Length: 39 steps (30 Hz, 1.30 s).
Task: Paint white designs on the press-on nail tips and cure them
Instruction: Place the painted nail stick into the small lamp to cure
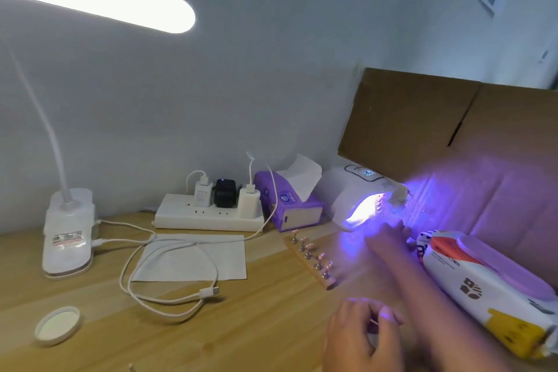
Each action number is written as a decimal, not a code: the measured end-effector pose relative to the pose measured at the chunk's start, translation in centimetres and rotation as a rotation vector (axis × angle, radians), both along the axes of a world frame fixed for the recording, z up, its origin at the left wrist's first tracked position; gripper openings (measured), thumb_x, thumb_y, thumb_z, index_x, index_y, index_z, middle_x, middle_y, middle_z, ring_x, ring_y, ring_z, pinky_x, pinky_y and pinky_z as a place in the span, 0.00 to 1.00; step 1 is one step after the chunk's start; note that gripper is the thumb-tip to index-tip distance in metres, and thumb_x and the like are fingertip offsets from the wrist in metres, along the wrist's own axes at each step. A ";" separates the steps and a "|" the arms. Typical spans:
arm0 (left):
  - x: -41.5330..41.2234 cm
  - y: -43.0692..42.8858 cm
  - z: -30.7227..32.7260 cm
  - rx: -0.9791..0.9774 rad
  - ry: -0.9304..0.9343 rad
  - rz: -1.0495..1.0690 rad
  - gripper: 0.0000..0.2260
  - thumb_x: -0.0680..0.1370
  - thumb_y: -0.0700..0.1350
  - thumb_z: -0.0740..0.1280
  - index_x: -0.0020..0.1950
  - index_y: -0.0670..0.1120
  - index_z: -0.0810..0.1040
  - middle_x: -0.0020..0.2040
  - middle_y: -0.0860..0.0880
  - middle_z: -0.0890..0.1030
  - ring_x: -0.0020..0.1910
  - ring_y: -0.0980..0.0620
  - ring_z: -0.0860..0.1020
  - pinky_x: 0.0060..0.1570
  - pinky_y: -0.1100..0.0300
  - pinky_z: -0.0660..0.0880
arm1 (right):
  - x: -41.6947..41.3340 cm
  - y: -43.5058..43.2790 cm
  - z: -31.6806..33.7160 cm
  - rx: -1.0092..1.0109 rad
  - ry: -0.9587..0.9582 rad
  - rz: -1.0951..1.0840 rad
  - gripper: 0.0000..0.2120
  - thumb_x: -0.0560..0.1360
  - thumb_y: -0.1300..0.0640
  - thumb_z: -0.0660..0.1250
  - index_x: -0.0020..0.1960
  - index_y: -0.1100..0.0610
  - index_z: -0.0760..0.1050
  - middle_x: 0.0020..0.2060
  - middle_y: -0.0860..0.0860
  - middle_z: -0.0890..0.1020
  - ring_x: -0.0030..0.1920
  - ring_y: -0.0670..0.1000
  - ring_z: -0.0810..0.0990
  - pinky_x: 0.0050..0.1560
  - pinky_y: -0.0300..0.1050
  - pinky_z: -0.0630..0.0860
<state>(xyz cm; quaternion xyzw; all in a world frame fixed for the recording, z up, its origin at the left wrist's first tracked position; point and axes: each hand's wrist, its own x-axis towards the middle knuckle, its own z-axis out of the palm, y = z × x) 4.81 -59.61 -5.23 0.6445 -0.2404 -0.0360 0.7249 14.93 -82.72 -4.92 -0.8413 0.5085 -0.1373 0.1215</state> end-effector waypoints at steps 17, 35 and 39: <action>0.0 0.4 0.4 0.213 0.040 -0.079 0.19 0.75 0.44 0.69 0.27 0.64 0.77 0.39 0.55 0.79 0.39 0.61 0.74 0.46 0.66 0.71 | -1.3 1.6 0.7 -0.080 0.033 0.100 0.25 0.80 0.50 0.57 0.75 0.52 0.58 0.72 0.63 0.56 0.70 0.63 0.56 0.69 0.56 0.59; -0.2 0.8 0.8 0.211 0.053 -0.094 0.17 0.76 0.46 0.68 0.28 0.62 0.77 0.41 0.54 0.78 0.45 0.57 0.76 0.53 0.60 0.72 | -0.2 1.9 0.8 -0.504 0.389 0.287 0.19 0.80 0.58 0.53 0.70 0.54 0.68 0.70 0.54 0.68 0.70 0.58 0.59 0.65 0.53 0.58; -0.1 0.8 0.9 0.220 0.036 -0.097 0.19 0.76 0.47 0.67 0.28 0.67 0.76 0.40 0.56 0.77 0.45 0.60 0.75 0.53 0.61 0.71 | 0.0 2.2 1.1 -0.520 0.488 0.305 0.20 0.79 0.57 0.54 0.70 0.53 0.67 0.70 0.55 0.69 0.70 0.58 0.60 0.66 0.52 0.58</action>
